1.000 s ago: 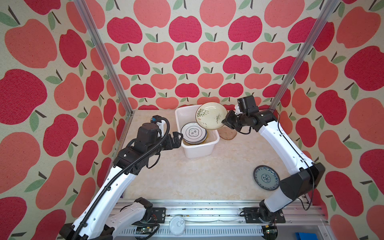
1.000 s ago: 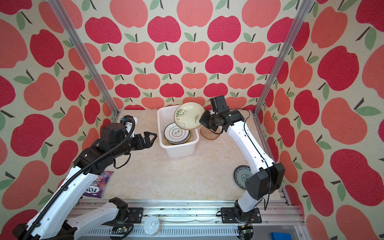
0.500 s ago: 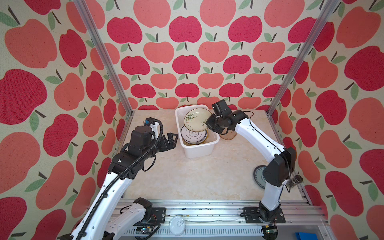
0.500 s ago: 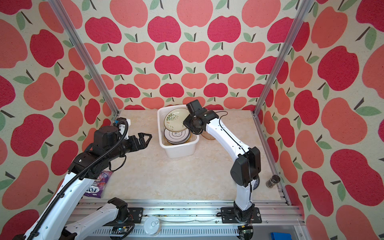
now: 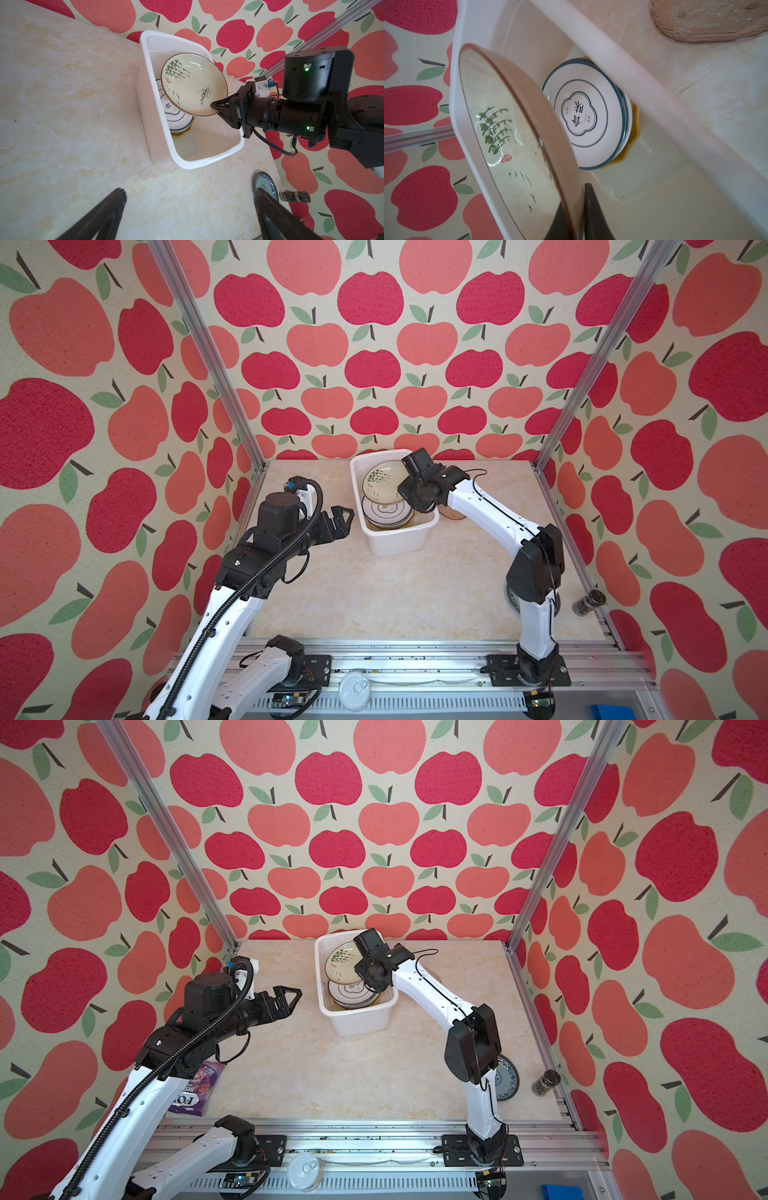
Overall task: Place the plates into the plastic bin on the countertop
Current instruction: 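Carry the cream plate over the bin and lower it with the right gripper, then lower the cream plate against the stacked plates in the bin with the right gripper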
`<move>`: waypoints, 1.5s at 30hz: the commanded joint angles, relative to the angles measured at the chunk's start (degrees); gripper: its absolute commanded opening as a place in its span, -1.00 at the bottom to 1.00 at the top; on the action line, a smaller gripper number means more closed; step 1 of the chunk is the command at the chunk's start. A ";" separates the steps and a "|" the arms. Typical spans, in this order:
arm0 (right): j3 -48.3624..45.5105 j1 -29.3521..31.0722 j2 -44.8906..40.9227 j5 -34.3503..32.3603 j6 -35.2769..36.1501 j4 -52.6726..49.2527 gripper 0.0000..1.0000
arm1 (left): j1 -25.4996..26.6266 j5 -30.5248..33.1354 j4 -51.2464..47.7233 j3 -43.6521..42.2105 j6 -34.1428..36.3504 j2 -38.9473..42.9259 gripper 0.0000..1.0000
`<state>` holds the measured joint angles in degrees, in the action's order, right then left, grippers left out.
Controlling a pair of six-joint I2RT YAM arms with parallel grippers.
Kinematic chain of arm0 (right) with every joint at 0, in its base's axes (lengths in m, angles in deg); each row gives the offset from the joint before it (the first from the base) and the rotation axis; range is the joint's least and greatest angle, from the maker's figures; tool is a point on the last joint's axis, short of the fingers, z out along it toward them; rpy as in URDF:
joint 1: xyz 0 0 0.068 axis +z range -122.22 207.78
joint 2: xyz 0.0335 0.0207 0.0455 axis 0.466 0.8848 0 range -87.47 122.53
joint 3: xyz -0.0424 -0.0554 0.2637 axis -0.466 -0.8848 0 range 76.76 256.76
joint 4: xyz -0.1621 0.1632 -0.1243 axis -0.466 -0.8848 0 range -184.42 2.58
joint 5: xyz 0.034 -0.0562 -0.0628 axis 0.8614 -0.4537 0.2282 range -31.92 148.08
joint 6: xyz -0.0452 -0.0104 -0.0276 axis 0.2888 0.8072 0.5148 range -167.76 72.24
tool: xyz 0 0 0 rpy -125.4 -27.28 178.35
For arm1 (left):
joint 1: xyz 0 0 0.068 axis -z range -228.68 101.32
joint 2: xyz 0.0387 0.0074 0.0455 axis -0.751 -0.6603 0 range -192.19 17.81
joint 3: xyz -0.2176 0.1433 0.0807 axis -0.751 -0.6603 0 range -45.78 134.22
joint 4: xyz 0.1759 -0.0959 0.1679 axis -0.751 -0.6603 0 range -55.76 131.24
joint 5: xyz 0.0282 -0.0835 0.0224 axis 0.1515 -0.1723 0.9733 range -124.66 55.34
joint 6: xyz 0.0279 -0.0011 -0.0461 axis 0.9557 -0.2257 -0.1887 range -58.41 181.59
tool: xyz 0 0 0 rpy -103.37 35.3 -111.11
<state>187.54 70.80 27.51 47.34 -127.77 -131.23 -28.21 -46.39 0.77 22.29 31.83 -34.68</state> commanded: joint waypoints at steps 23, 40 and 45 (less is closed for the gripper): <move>4.48 0.67 9.55 -4.38 -8.76 6.10 -1.00 | -4.30 -5.22 -2.07 2.70 1.47 -3.84 0.98; -1.55 3.72 5.93 -9.21 -15.56 7.34 -1.00 | -4.78 -6.53 -1.20 1.64 1.44 -3.86 0.98; -1.65 5.55 5.13 -13.98 -19.16 8.82 -1.00 | -4.90 -6.80 -0.84 0.79 0.95 -2.79 0.99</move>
<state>185.75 74.04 34.78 34.46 -141.73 -126.77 -32.71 -52.14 -0.45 23.80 32.71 -38.73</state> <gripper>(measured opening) 0.117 0.992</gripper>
